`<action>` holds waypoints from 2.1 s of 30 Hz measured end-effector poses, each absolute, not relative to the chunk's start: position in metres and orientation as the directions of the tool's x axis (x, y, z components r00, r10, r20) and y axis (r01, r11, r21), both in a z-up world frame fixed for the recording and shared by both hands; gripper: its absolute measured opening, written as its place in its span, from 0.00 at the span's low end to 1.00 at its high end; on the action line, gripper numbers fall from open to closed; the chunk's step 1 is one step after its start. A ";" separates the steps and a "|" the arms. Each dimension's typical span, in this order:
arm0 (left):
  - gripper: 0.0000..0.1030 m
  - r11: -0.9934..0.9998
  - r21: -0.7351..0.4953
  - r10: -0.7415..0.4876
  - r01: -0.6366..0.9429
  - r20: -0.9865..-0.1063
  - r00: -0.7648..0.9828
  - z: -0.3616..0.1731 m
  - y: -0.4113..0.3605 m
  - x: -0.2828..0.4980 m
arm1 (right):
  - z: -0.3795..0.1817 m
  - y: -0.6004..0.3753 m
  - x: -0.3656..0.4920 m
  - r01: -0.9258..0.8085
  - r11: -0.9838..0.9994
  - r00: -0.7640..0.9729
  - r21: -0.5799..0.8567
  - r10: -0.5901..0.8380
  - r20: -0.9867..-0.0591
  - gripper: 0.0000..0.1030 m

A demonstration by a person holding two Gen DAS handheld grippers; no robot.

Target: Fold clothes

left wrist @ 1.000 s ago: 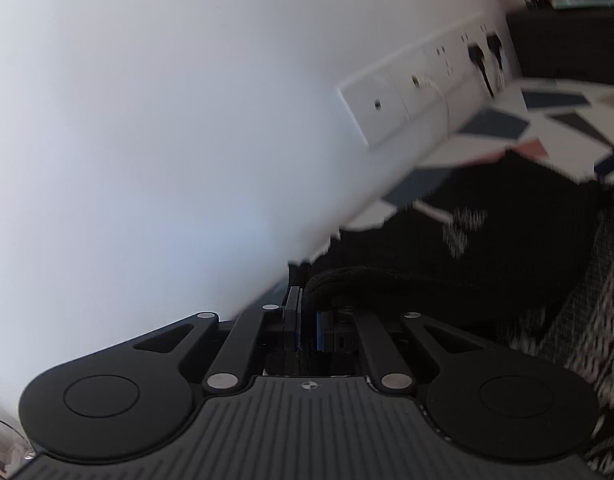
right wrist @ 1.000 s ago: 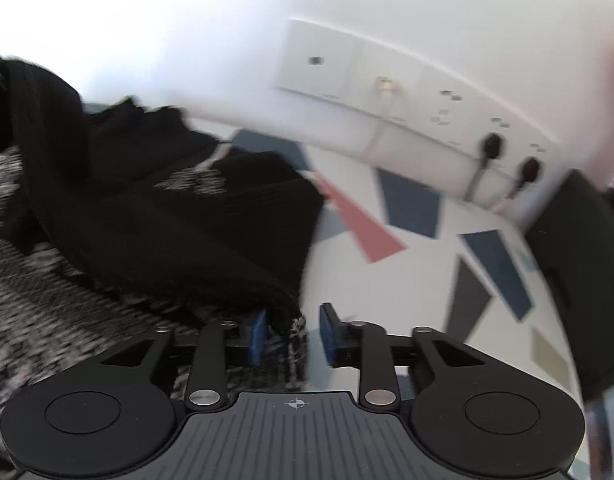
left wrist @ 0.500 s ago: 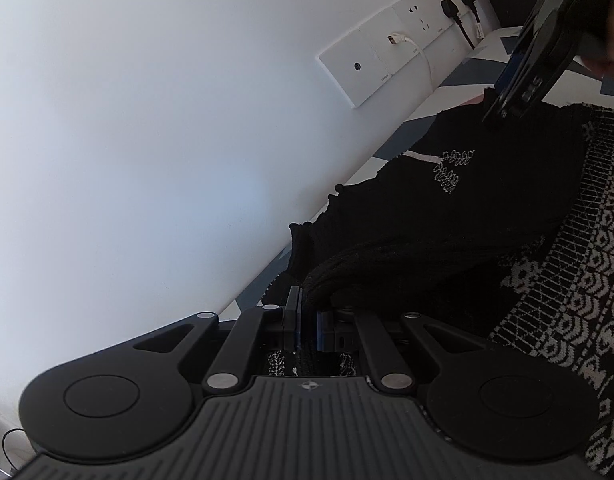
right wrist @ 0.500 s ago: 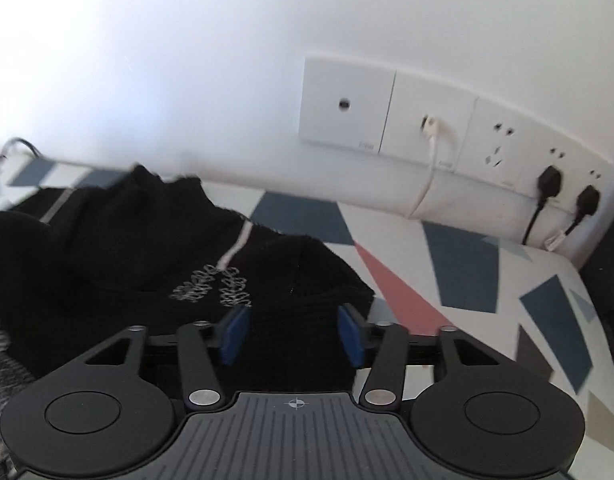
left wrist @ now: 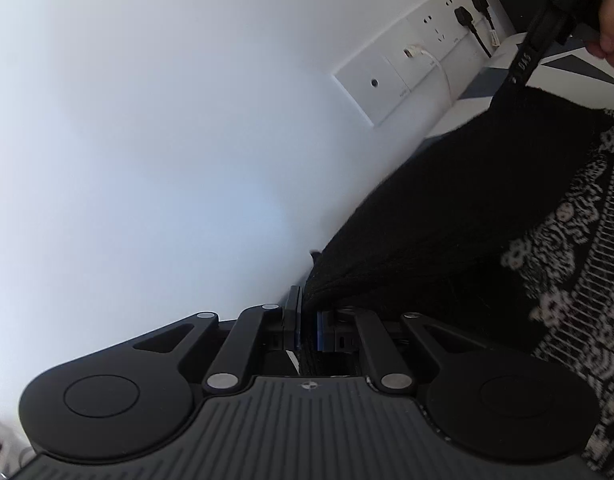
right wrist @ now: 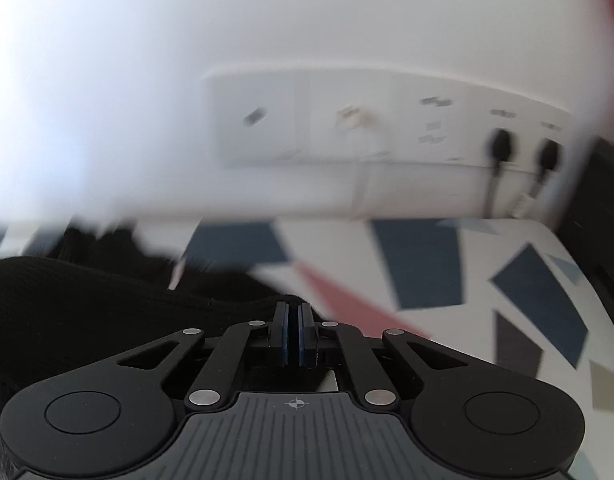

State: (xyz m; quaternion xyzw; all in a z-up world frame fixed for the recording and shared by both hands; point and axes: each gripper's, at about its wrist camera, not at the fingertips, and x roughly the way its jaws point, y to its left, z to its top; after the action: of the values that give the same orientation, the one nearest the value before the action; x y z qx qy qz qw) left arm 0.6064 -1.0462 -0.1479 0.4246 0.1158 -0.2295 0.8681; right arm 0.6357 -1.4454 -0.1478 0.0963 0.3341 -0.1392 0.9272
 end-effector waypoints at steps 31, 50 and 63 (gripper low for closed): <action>0.06 0.401 0.789 -0.198 0.465 -0.421 0.885 -0.174 -1.023 0.652 | -0.157 -1.379 0.583 0.056 0.981 0.663 -0.185 -0.175 -0.728 0.12; 0.51 0.293 0.748 -0.219 0.596 -0.555 0.803 -0.207 -0.988 0.612 | -0.140 -1.394 0.561 0.021 0.992 0.672 -0.126 -0.107 -0.733 0.35; 0.67 0.595 0.365 -0.350 0.716 -0.684 0.640 -0.182 -0.994 0.644 | -0.140 -1.398 0.590 0.234 0.962 0.773 0.139 -0.097 -0.627 0.63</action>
State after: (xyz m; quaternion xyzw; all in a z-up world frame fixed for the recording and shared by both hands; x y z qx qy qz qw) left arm 0.6439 -0.9938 -0.1818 0.3214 0.2842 -0.3149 0.8466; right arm 0.5897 -1.3983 -0.1403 0.1052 0.3253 -0.0886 0.9356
